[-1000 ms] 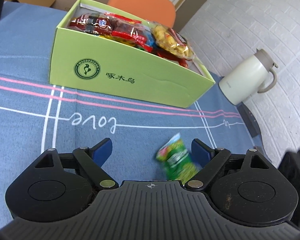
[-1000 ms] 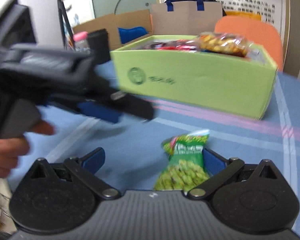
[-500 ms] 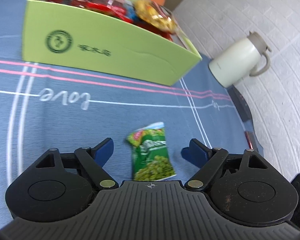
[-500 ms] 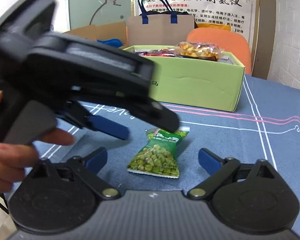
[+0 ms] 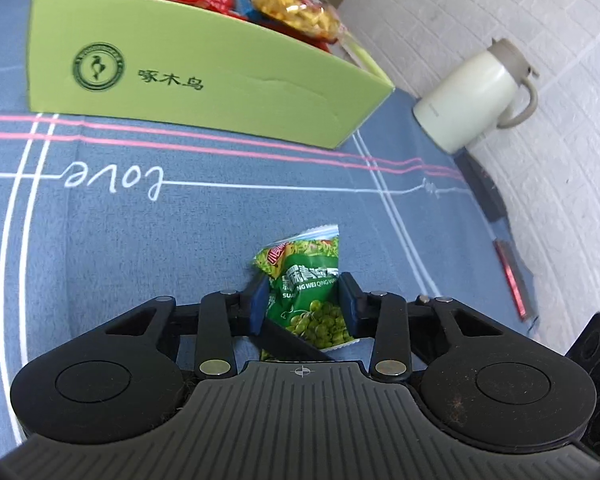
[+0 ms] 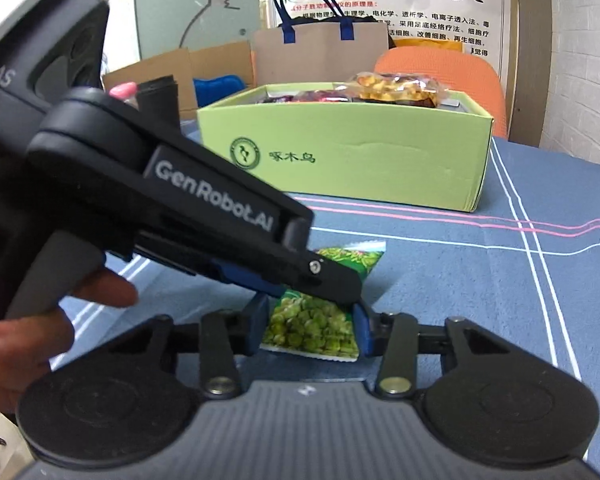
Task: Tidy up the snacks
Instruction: 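Grasp the green pea bag with the left gripper and drop it into the box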
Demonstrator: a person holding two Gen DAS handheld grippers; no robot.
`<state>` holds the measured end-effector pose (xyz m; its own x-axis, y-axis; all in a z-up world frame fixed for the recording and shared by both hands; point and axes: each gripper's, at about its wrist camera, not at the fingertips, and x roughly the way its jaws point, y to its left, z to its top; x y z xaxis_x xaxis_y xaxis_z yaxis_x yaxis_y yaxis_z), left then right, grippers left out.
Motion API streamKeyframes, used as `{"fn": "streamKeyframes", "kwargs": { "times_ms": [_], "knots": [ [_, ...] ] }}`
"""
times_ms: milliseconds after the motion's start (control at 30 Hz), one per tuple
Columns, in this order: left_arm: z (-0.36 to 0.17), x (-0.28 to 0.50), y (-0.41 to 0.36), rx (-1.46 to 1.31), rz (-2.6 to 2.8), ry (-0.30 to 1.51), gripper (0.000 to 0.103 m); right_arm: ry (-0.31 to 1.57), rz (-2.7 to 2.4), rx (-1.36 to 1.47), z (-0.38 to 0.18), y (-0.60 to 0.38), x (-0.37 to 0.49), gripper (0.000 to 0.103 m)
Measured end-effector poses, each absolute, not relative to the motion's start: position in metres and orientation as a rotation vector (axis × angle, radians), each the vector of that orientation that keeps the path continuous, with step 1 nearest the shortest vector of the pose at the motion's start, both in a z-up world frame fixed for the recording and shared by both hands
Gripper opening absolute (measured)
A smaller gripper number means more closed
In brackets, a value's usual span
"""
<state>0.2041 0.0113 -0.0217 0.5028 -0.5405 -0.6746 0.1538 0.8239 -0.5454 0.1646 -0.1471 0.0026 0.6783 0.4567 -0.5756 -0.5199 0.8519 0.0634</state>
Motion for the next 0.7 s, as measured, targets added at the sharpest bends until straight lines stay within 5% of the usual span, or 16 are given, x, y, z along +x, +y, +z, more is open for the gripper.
{"fn": "streamKeyframes", "kwargs": {
  "times_ms": [400,700],
  "knots": [
    [0.078,0.267,0.062,-0.451,-0.334,0.692,0.016,0.388,0.657,-0.162,0.084,-0.079,0.247,0.052],
    [0.067,0.356,0.094,-0.456,-0.235,0.72,0.016,0.456,0.71,-0.138,0.068,-0.035,0.338,0.052]
  ]
}}
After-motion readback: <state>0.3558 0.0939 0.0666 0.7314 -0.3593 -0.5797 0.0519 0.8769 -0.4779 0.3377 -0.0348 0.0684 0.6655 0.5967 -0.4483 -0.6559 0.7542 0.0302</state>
